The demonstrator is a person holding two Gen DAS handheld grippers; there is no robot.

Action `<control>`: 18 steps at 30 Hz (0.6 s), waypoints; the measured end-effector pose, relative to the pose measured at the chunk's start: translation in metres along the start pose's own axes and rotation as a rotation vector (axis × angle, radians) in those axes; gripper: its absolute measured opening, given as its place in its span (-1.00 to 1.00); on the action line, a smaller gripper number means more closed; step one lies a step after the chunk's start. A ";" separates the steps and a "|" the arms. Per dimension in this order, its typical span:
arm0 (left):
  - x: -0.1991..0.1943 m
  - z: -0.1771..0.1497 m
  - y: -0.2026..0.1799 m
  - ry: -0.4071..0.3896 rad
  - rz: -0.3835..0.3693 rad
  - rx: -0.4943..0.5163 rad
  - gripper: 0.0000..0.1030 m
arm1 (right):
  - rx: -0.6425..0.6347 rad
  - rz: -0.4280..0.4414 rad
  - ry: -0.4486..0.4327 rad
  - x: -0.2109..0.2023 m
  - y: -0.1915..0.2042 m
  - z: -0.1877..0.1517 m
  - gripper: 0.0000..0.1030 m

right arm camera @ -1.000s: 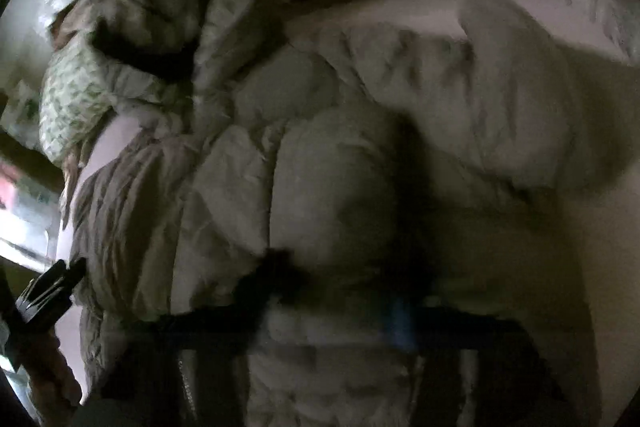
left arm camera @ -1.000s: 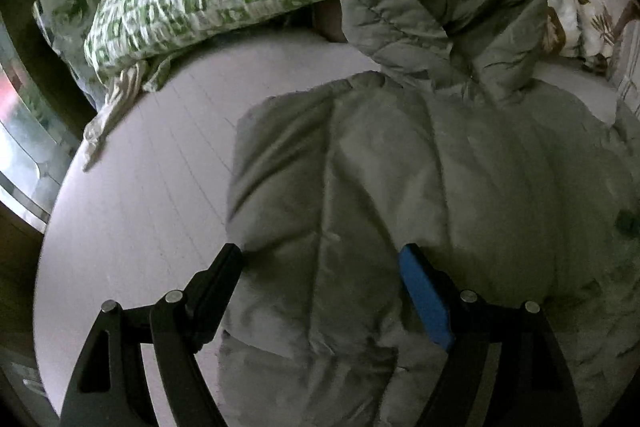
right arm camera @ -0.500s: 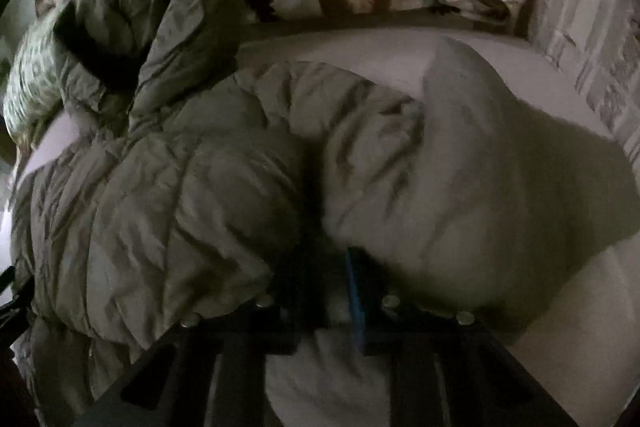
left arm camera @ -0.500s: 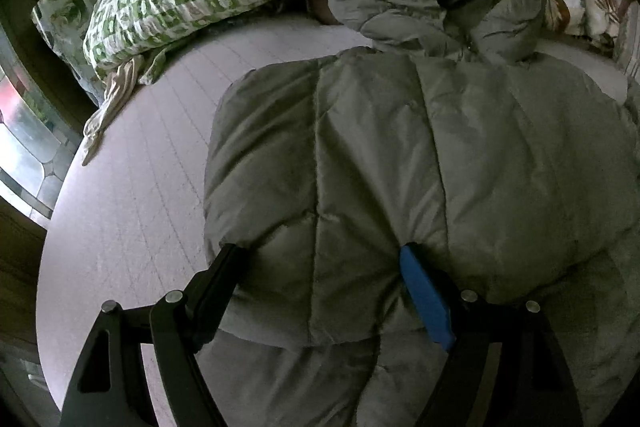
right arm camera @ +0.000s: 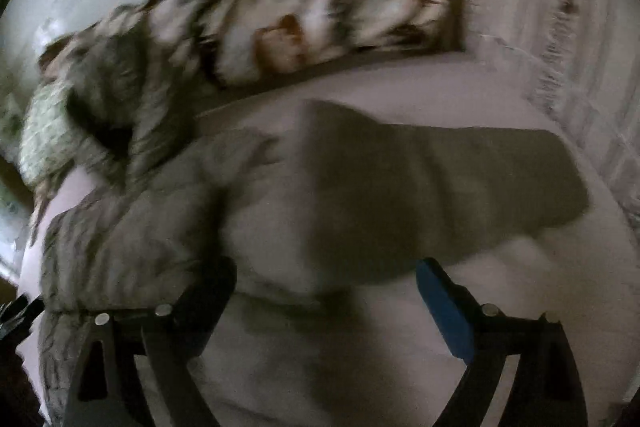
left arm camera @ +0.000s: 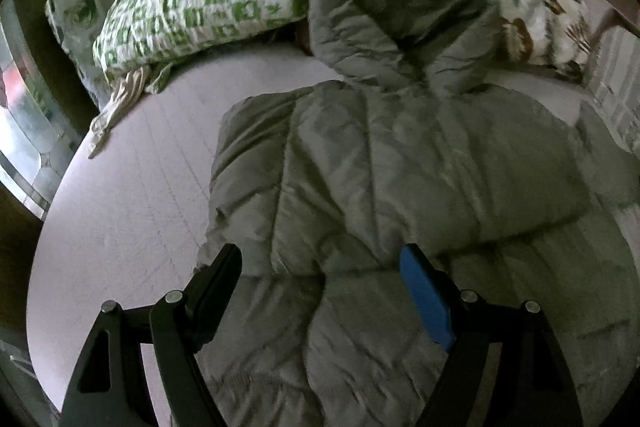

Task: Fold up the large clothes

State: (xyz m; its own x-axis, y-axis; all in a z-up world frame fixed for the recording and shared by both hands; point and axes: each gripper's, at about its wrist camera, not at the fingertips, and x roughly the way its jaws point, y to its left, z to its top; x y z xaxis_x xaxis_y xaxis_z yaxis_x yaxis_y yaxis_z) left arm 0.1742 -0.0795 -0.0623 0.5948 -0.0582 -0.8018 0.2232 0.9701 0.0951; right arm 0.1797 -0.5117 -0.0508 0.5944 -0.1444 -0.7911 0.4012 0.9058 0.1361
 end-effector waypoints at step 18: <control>-0.010 -0.020 -0.013 0.026 0.034 0.023 0.59 | 0.419 -0.232 0.068 0.036 -0.239 0.041 0.81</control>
State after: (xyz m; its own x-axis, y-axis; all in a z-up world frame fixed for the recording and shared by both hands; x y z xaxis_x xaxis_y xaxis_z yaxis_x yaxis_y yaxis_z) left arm 0.1502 -0.0866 -0.0668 0.5819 -0.0193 -0.8130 0.2211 0.9658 0.1353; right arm 0.1336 -0.7498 -0.0879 0.4149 -0.2843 -0.8643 0.7720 0.6128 0.1690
